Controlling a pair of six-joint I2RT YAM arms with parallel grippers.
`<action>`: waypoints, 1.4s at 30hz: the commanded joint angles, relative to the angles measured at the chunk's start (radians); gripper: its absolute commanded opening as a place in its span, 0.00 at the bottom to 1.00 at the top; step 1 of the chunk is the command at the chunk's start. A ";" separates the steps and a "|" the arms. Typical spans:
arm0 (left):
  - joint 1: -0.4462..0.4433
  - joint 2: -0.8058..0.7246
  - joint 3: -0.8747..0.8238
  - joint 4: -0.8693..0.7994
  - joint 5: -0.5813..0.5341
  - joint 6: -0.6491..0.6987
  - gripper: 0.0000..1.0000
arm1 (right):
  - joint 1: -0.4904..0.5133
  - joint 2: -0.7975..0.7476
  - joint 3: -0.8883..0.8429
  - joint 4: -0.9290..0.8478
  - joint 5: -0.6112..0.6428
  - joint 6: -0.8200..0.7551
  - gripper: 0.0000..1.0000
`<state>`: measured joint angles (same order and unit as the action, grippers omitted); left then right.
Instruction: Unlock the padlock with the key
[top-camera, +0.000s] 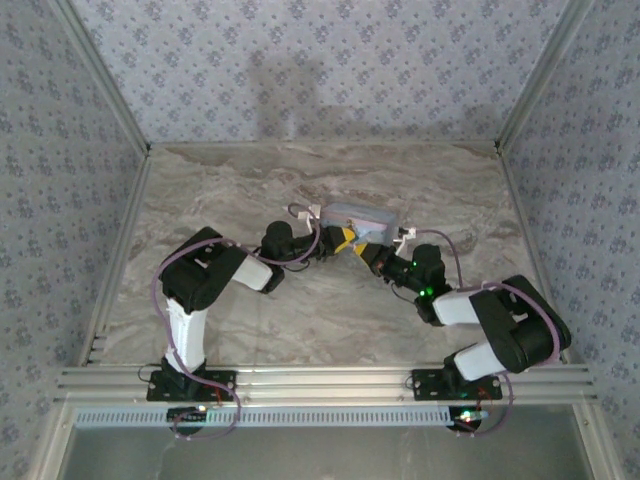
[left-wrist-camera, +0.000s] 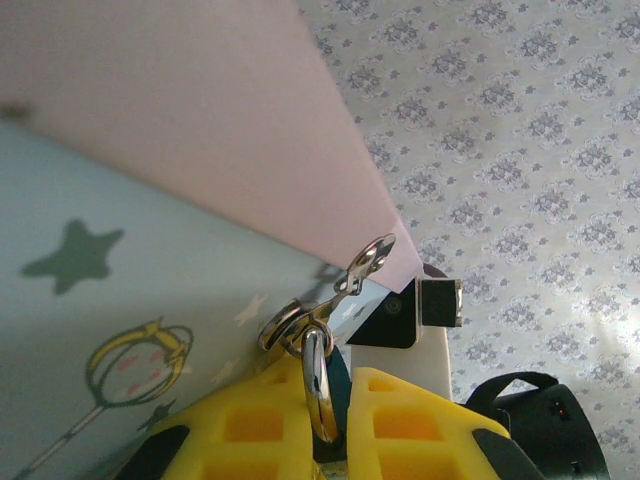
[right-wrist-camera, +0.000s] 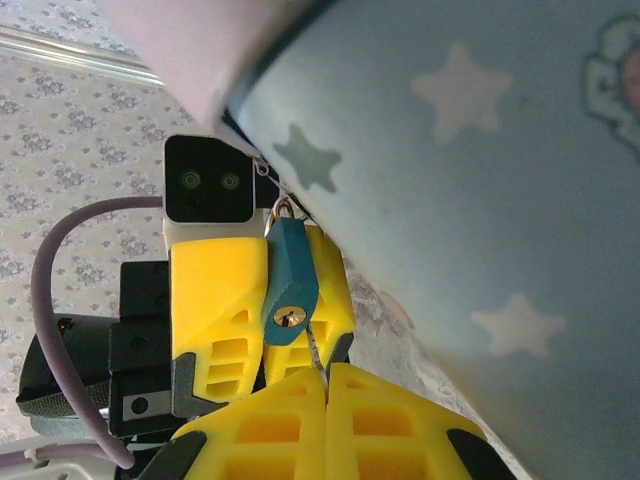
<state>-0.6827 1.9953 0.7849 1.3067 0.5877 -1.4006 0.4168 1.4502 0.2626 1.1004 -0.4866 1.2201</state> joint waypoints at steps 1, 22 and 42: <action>0.003 -0.032 0.036 0.100 0.014 0.008 0.00 | -0.007 -0.043 -0.022 0.023 -0.007 0.001 0.00; 0.000 -0.038 0.033 0.100 0.012 0.008 0.00 | -0.013 -0.050 -0.018 0.000 -0.015 -0.018 0.00; -0.009 -0.031 0.040 0.100 0.027 0.008 0.00 | -0.015 -0.020 0.025 0.011 -0.016 -0.015 0.00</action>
<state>-0.6807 1.9953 0.7849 1.3083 0.5873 -1.4006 0.3981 1.4166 0.2527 1.0748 -0.4942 1.2148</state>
